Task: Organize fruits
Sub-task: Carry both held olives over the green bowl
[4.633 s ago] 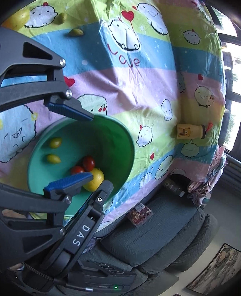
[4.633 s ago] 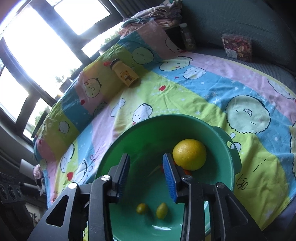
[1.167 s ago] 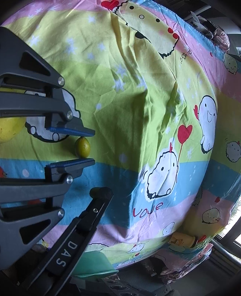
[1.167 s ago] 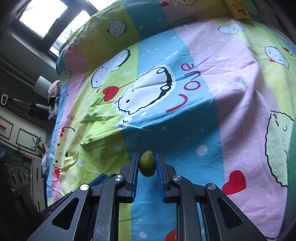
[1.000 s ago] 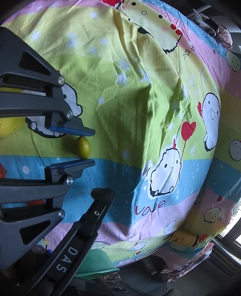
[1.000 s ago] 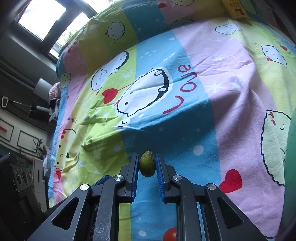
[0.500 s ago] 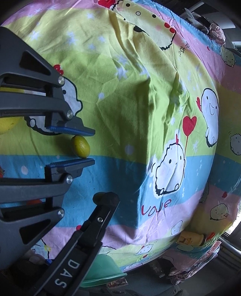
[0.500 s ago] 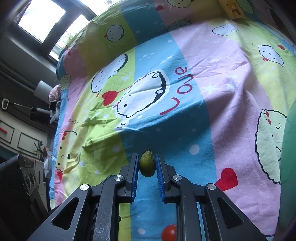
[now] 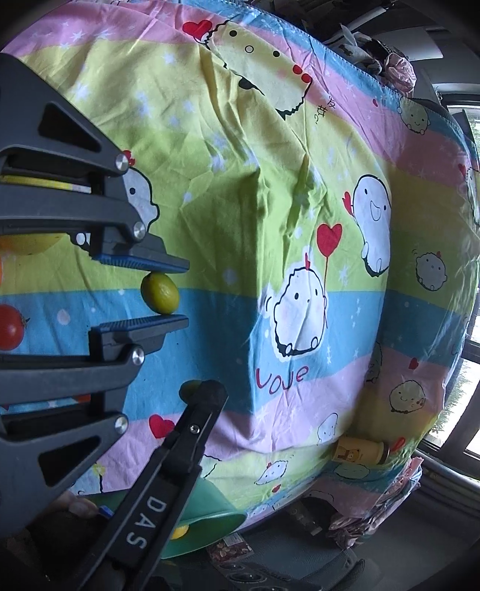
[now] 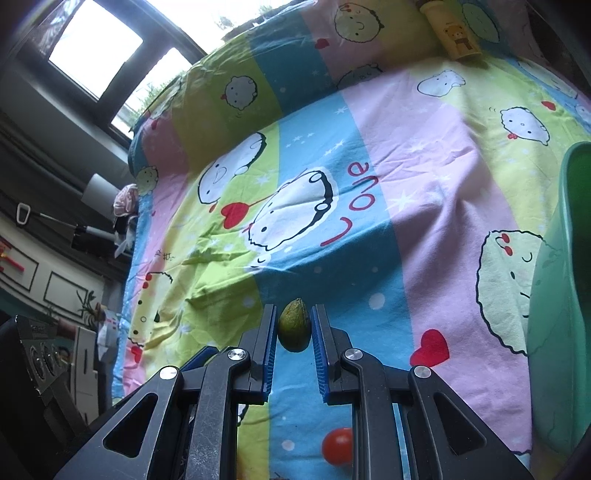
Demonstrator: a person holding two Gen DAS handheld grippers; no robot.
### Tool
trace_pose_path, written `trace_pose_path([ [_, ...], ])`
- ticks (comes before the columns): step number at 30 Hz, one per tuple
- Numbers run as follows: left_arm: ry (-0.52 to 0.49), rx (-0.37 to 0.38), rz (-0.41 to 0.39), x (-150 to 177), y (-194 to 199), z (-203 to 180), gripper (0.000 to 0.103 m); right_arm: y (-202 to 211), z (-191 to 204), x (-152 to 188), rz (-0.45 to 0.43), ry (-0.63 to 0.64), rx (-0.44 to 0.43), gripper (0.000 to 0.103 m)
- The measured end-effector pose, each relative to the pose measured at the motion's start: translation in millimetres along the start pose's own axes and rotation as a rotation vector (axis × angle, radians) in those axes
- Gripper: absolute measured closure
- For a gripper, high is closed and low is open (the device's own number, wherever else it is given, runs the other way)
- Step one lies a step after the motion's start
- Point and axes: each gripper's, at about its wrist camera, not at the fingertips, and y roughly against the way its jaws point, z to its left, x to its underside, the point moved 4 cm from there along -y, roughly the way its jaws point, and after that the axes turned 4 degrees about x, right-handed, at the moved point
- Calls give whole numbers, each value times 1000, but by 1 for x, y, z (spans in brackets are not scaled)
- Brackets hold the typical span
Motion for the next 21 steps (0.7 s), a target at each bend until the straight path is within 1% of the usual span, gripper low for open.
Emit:
trace_pose_path([
  [7,-15,45,-70,-4,27,-14,81,29,-5,-4,-72,-25,-28,83],
  [12,-34,75,-117,-6,46,-27,81,52,-12,-5,-131,-38,-32,83],
  [16,-47,96,-143,-6,56,-37,81,67,-18,-5,-172,-46,-2,83],
  [21,-73,107,-170,-4,66,-49,81,83,-24,-6,-213,-51,9,83],
])
